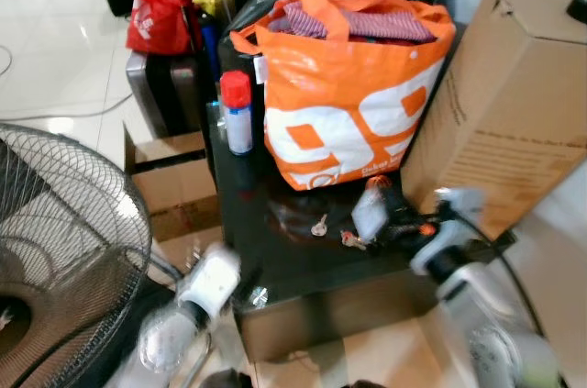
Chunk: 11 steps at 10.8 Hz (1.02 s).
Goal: Hang keys on a hook
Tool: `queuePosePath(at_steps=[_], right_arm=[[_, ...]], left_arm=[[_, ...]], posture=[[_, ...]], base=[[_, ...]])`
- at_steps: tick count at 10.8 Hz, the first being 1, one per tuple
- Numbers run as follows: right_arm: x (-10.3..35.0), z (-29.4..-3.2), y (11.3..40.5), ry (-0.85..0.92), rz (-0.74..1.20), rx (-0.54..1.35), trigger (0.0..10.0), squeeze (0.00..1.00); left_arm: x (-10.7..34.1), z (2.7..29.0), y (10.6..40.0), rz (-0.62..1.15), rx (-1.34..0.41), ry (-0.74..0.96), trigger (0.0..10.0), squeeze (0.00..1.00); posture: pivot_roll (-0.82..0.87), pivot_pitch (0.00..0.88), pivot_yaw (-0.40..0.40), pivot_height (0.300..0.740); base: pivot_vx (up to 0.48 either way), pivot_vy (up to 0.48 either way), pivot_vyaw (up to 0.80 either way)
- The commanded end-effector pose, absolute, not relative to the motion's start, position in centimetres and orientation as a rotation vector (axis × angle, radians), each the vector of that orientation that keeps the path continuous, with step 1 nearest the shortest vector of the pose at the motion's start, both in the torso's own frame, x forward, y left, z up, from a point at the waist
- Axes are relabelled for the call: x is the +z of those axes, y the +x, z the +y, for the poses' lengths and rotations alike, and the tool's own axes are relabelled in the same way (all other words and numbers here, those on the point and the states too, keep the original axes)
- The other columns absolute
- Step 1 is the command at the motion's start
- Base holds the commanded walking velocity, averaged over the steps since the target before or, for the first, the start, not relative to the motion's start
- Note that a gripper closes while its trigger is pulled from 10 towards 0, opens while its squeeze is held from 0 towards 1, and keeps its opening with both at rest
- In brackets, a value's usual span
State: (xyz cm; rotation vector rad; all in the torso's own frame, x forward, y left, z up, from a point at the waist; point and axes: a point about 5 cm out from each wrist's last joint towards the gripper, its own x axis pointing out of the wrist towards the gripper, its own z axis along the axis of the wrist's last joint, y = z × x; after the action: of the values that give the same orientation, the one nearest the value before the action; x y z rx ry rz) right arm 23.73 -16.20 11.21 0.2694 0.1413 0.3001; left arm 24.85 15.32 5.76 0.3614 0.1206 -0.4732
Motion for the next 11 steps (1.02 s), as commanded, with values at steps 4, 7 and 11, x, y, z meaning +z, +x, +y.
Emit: queuePosePath(at_steps=[4,7,11], right_arm=[[12.4,-18.3,24.6,0.096,0.148,0.099,10.0,0.0],[12.8,-18.8,24.9,0.039,0.099,0.028,10.0,0.0],[12.3,-18.1,24.9,0.076,0.115,0.058,10.0,0.0]], left_arm=[[10.4,15.0,26.9,-0.014,-0.403,0.334,10.0,0.0],[11.2,14.2,27.0,0.032,-0.426,0.32,10.0,0.0],[11.4,13.9,27.1,0.048,-0.421,0.309,10.0,0.0]], posture=[[-0.09,0.0,0.014,0.74],[-0.1,0.0,0.02,0.74],[-0.1,0.0,0.019,0.74]], base=[[0.0,0.0,0.0],[0.0,0.0,0.0],[-0.273,0.0,0.0]])
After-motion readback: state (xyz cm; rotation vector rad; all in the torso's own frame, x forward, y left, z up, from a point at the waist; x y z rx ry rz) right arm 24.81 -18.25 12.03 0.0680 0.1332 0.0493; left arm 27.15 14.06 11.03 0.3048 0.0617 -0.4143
